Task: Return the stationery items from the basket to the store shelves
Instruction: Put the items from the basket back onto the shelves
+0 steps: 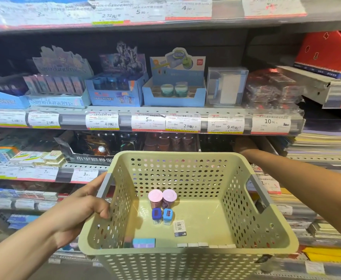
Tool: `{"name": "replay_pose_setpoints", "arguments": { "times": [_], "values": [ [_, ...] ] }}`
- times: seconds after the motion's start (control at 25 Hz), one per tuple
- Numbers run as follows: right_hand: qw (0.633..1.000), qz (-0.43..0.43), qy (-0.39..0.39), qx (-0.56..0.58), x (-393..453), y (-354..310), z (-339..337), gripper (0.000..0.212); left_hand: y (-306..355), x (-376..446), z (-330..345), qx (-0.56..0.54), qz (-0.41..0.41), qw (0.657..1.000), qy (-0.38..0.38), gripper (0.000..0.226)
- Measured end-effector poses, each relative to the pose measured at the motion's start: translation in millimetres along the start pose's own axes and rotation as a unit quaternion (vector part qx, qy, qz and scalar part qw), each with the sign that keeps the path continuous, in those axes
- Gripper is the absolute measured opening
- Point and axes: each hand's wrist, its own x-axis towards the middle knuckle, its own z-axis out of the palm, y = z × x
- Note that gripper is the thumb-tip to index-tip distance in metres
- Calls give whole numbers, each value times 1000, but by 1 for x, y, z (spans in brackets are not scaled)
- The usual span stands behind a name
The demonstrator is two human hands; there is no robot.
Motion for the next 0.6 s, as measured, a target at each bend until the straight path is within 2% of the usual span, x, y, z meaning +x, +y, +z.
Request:
{"name": "replay_pose_setpoints", "arguments": {
  "times": [0.24,0.28,0.44,0.6],
  "values": [
    [998,-26,-54,11,-18,7,-14,40,2,0,-6,2,0,1000,-19,74],
    [998,-29,-47,19,-20,7,-17,41,3,1,-8,2,1,1000,-22,75],
    [984,-127,97,76,-36,7,-24,50,4,2,-13,7,9,999,-39,78],
    [972,-199,92,90,-61,21,-31,40,8,3,-21,15,13,999,-44,79]
  ]
}}
